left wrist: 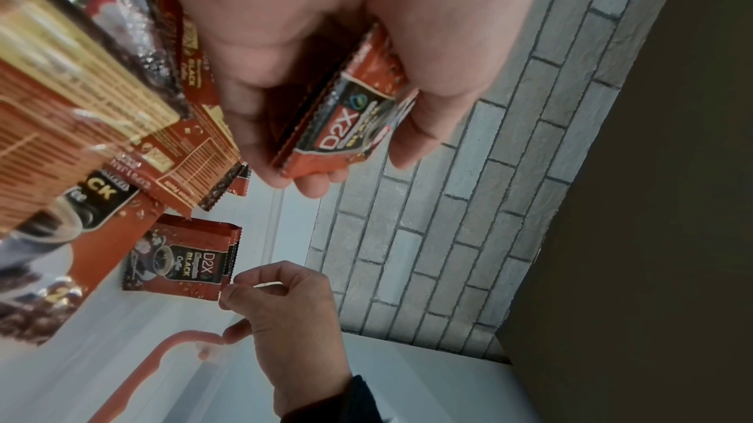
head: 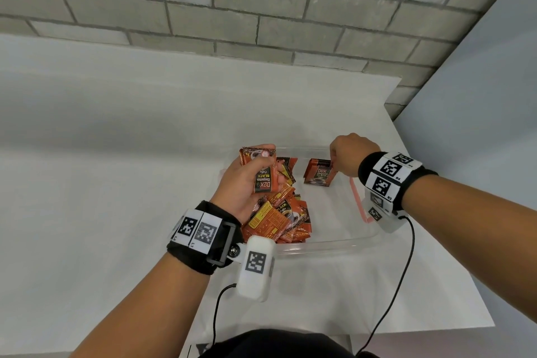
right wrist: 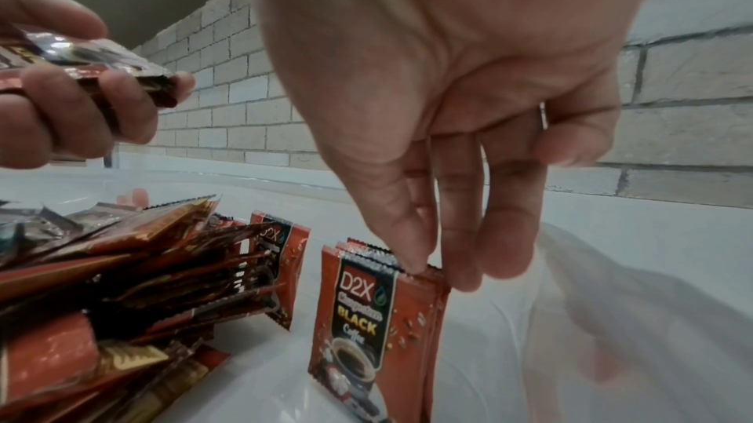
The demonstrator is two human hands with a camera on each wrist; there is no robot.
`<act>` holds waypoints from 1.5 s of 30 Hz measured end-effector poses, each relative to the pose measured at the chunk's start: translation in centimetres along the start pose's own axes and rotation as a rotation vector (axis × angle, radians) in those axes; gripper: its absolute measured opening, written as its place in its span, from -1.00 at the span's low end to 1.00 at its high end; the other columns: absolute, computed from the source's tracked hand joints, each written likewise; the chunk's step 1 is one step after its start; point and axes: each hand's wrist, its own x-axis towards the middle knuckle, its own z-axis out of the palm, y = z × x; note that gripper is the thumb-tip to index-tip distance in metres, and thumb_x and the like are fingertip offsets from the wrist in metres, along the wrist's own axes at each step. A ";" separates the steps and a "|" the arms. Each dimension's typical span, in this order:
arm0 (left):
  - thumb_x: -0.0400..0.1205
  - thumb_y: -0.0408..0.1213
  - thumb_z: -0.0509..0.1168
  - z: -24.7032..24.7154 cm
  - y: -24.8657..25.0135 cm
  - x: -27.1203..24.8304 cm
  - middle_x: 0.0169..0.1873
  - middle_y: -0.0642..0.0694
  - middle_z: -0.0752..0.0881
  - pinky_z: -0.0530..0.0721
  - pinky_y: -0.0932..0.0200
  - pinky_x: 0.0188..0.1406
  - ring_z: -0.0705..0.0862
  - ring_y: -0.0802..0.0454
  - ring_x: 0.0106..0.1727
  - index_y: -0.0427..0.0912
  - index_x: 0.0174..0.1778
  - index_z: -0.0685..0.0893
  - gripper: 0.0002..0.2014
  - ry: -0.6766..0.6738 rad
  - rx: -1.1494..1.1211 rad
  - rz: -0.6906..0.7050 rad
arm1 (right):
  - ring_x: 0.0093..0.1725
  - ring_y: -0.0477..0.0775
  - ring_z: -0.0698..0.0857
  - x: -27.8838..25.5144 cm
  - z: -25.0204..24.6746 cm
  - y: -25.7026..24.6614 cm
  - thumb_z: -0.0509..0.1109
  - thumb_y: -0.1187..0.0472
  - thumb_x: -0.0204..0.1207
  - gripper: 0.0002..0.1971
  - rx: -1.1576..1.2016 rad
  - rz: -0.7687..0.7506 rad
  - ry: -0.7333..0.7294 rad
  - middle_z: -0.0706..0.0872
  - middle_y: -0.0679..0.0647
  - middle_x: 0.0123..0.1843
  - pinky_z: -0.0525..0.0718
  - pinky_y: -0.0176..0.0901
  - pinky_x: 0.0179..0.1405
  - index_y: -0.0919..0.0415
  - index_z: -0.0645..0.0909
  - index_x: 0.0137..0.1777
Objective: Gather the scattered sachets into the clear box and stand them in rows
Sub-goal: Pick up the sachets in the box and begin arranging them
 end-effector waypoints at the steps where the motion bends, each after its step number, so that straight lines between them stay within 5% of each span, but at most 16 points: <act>1: 0.68 -0.39 0.22 0.0 0.0 0.0 -0.35 -0.12 0.76 0.74 0.13 -0.31 0.72 -0.03 -0.37 -0.19 0.02 0.60 -0.91 -0.001 -0.013 -0.005 | -0.11 0.18 0.70 -0.1 -0.1 0.1 0.37 0.29 0.52 -0.88 0.006 0.004 0.006 0.70 0.17 -0.02 0.63 -0.13 -0.22 0.27 0.67 0.02; 8: 0.68 -0.40 0.15 0.2 0.1 0.5 -0.29 -0.25 0.77 0.75 0.04 -0.29 0.75 -0.17 -0.32 -0.28 0.10 0.61 -0.84 0.022 -0.104 -0.070 | -0.06 0.12 0.65 -2.3 -1.0 0.3 0.30 0.11 0.56 -0.88 0.220 0.005 0.039 0.68 0.08 0.01 0.59 -0.12 -0.17 0.11 0.61 -0.02; 14: 0.65 -0.40 0.29 1.4 0.1 1.0 -0.15 -0.23 0.82 0.77 -0.09 -0.12 0.81 -0.12 -0.15 -0.25 0.06 0.65 -0.89 -0.013 0.004 -0.072 | -0.22 -0.09 0.69 -7.9 -1.7 -2.1 0.32 -0.06 0.58 -0.80 0.730 -0.153 0.163 0.76 -0.03 -0.19 0.56 -0.27 -0.30 0.05 0.63 -0.06; 17: 0.63 -0.39 0.32 2.3 -0.1 1.3 -0.02 -0.37 0.78 0.77 -0.09 -0.11 0.79 -0.18 -0.09 -0.32 0.12 0.67 -0.83 -0.032 0.047 -0.060 | -0.20 -0.02 0.73 -9.6 -1.0 -3.1 0.34 -0.13 0.56 -0.77 0.904 -0.187 0.140 0.78 0.02 -0.19 0.62 -0.17 -0.21 0.01 0.61 -0.03; 25: 0.62 -0.36 0.34 3.4 -0.4 1.6 -0.09 -0.28 0.81 0.77 -0.07 -0.08 0.80 -0.14 -0.13 -0.25 0.05 0.71 -0.87 -0.128 0.150 -0.027 | -0.36 -0.17 0.71 -9.8 0.6 -2.4 0.45 0.28 0.52 -0.90 1.271 -0.160 0.171 0.79 0.02 -0.30 0.62 -0.33 -0.27 0.16 0.55 -0.12; 28: 0.52 -0.24 0.40 3.5 -0.5 1.5 -0.08 -0.27 0.81 0.76 -0.06 -0.04 0.79 -0.14 -0.10 -0.20 0.02 0.74 -0.80 -0.166 0.176 -0.016 | -0.37 -0.06 0.71 -9.6 0.1 -1.7 0.40 0.36 0.53 -0.91 1.364 -0.142 0.210 0.78 0.01 -0.35 0.66 -0.18 -0.19 0.17 0.57 -0.11; 32: 0.47 -0.13 0.41 3.2 -0.6 1.5 -0.07 -0.30 0.77 0.76 -0.03 -0.08 0.75 -0.13 -0.17 -0.21 0.16 0.72 -0.63 -0.148 0.158 -0.017 | -0.43 -0.18 0.65 -9.2 -0.4 -0.9 0.31 0.37 0.56 -0.85 1.383 -0.109 0.309 0.73 0.03 -0.31 0.60 -0.17 -0.33 0.11 0.63 -0.04; 36: 0.42 -0.26 0.42 2.9 -0.8 1.7 0.00 -0.25 0.79 0.73 -0.13 0.01 0.77 -0.17 -0.03 -0.18 0.18 0.65 -0.61 -0.146 0.128 -0.031 | -0.16 -0.07 0.75 -9.3 -0.9 -1.0 0.20 0.38 0.62 -0.74 1.362 -0.160 0.229 0.75 0.04 -0.13 0.71 -0.15 -0.26 0.07 0.69 -0.01; 41: 0.49 -0.66 0.32 2.6 -1.2 1.7 -0.07 -0.21 0.77 0.75 -0.07 -0.06 0.77 -0.13 -0.05 -0.15 0.13 0.68 -0.60 -0.185 0.190 -0.010 | -0.22 0.00 0.70 -9.2 -1.1 -1.4 0.26 0.36 0.61 -0.73 1.221 -0.235 0.174 0.65 0.04 -0.27 0.70 -0.10 -0.20 -0.02 0.67 0.07; 45: 0.51 -0.75 0.23 2.3 -1.3 1.7 -0.14 -0.15 0.76 0.75 -0.03 -0.12 0.78 -0.09 -0.10 -0.14 0.10 0.67 -0.56 -0.151 0.141 0.040 | -0.35 -0.29 0.65 -8.9 -1.2 -1.4 0.33 0.29 0.60 -0.74 1.261 -0.186 0.200 0.68 -0.03 -0.26 0.56 -0.43 -0.40 0.04 0.54 0.25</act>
